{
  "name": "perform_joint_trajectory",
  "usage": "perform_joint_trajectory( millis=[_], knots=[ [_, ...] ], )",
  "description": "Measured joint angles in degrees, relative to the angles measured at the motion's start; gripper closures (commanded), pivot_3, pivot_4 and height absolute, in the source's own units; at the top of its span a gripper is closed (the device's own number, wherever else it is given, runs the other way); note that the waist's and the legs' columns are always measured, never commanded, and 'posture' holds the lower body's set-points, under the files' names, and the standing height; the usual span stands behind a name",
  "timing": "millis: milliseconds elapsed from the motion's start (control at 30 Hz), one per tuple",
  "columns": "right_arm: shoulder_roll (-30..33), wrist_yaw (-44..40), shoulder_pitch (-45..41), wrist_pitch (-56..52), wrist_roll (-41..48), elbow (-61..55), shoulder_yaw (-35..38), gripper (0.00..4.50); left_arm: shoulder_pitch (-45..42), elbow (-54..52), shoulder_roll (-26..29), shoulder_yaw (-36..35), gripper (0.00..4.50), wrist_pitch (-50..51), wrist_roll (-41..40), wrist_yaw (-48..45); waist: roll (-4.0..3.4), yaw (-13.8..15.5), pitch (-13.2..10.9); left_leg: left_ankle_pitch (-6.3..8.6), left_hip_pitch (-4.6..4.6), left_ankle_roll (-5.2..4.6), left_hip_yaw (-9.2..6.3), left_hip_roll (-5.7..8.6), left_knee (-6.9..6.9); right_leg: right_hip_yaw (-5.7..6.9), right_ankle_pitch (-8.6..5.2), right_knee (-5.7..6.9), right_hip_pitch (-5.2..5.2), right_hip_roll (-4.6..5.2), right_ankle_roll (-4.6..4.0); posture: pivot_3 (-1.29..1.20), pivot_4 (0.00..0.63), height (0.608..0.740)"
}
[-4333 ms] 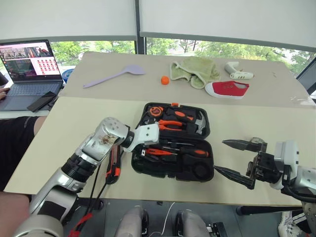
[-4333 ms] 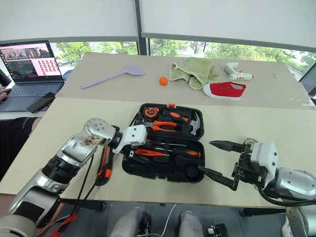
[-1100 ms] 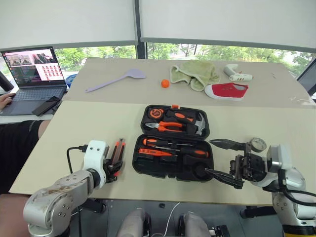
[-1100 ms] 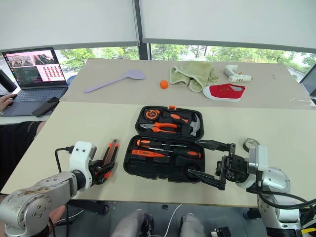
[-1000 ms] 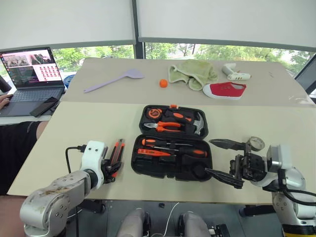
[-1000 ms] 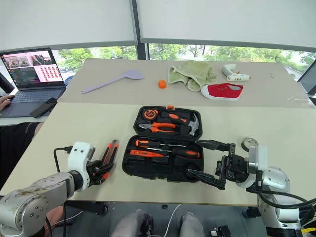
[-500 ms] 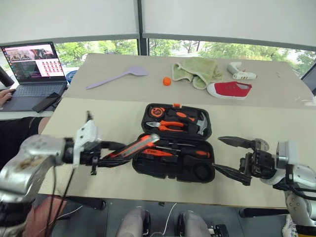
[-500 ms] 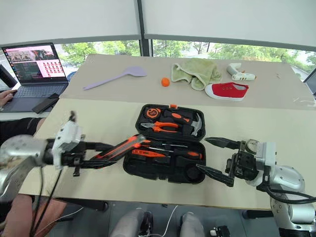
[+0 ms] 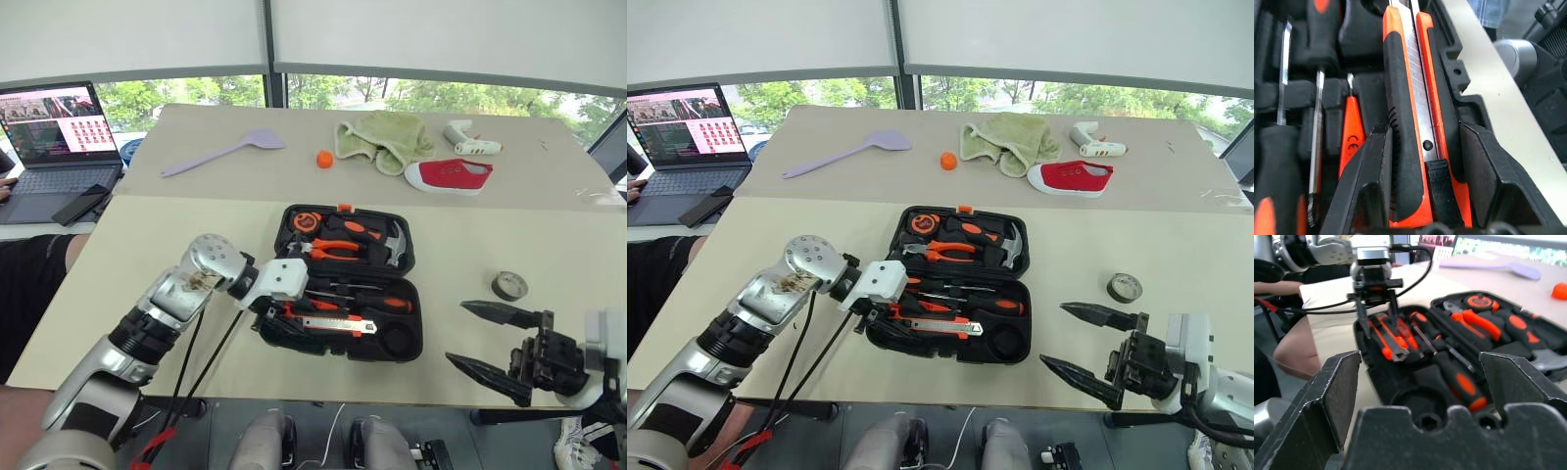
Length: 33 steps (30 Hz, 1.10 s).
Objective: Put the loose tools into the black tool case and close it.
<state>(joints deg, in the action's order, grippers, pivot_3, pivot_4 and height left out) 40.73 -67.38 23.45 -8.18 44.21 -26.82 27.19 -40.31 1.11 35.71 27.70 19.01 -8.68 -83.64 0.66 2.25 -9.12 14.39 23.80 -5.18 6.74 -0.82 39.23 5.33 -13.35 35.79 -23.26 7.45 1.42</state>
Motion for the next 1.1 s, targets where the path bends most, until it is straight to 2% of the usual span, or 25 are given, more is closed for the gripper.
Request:
perform_joint_trajectory(
  millis=[467, 533, 633, 700, 733, 833, 1000, 1100],
  knots=[
    [0.0, 1.8, -0.8, 0.0, -0.1, -0.2, 0.8, 0.00, -0.7, -1.8, 0.1, 1.6, 2.89, 2.9, 3.3, -0.2, -0.01, 0.0, 0.0, 0.01, -0.02, -0.02, -0.09, 0.00, 0.11, -0.01, 0.01, 0.06, 0.06, 0.01, 0.01, 0.00, 0.150, 0.740],
    [0.0, 1.9, -1.7, -0.1, -0.2, -0.1, 0.6, 0.00, 0.3, -2.6, 0.1, 1.8, 1.89, 3.3, 4.0, 0.5, -0.02, 0.1, 0.0, 0.01, -0.03, -0.02, -0.09, 0.00, 0.13, -0.02, 0.01, 0.07, 0.07, 0.01, 0.01, 0.00, 0.150, 0.740],
    [0.0, 2.2, -2.5, -0.1, -0.2, -0.1, 0.3, 0.00, 0.5, -3.9, 0.1, 1.4, 1.04, 3.1, 3.9, 0.8, -0.06, 0.5, 0.0, 0.06, -0.02, -0.09, -0.15, -0.01, 0.36, 0.04, 0.01, 0.12, 0.16, 0.04, 0.02, 0.00, 0.150, 0.740],
    [0.0, 2.1, -2.6, -0.1, -0.2, 0.0, 0.2, 0.00, 0.7, -3.8, -0.1, 0.6, 0.23, 3.1, 4.1, 2.2, -0.06, 0.5, 0.0, 0.14, 0.04, -0.21, -0.15, -0.03, 0.51, 0.02, 0.03, 0.15, 0.16, 0.05, 0.06, 0.00, 0.150, 0.740],
    [0.0, 2.1, -2.6, -0.1, -0.2, 0.1, 0.1, 0.00, 0.8, -3.7, -0.5, 0.2, 0.11, 2.6, 4.1, 2.8, -0.05, 0.5, 0.0, 0.15, 0.07, -0.24, -0.16, -0.03, 0.53, 0.00, 0.04, 0.13, 0.13, 0.06, 0.09, 0.00, 0.150, 0.740],
    [0.0, 2.0, -2.8, -0.1, -0.2, 0.3, 0.0, 0.00, 1.2, -3.7, -3.8, -1.6, 0.11, 1.5, 2.1, 4.5, -0.04, 0.4, 0.0, 0.19, 0.17, -0.29, -0.15, -0.02, 0.62, -0.03, 0.07, 0.12, 0.11, 0.09, 0.15, 0.00, 0.150, 0.740],
    [0.0, 2.0, -3.0, -0.1, -0.3, 0.5, -1.1, 0.00, 2.2, -7.6, -7.2, -7.7, 0.11, 4.8, -6.3, 6.2, -0.03, 0.0, 0.0, 0.15, 0.22, -0.24, -0.16, -0.03, 0.65, -0.02, 0.07, 0.16, 0.07, 0.09, 0.15, 0.00, 0.150, 0.740],
    [-0.1, 2.1, -3.5, -0.1, -0.5, 0.9, -1.5, 0.00, 3.2, -7.9, -7.0, -8.8, 0.86, 3.3, -7.2, 6.8, -0.04, -0.1, 0.0, 0.14, 0.16, -0.22, -0.15, -0.03, 0.64, -0.02, 0.08, 0.18, 0.10, 0.07, 0.15, 0.00, 0.150, 0.740]
  ],
)
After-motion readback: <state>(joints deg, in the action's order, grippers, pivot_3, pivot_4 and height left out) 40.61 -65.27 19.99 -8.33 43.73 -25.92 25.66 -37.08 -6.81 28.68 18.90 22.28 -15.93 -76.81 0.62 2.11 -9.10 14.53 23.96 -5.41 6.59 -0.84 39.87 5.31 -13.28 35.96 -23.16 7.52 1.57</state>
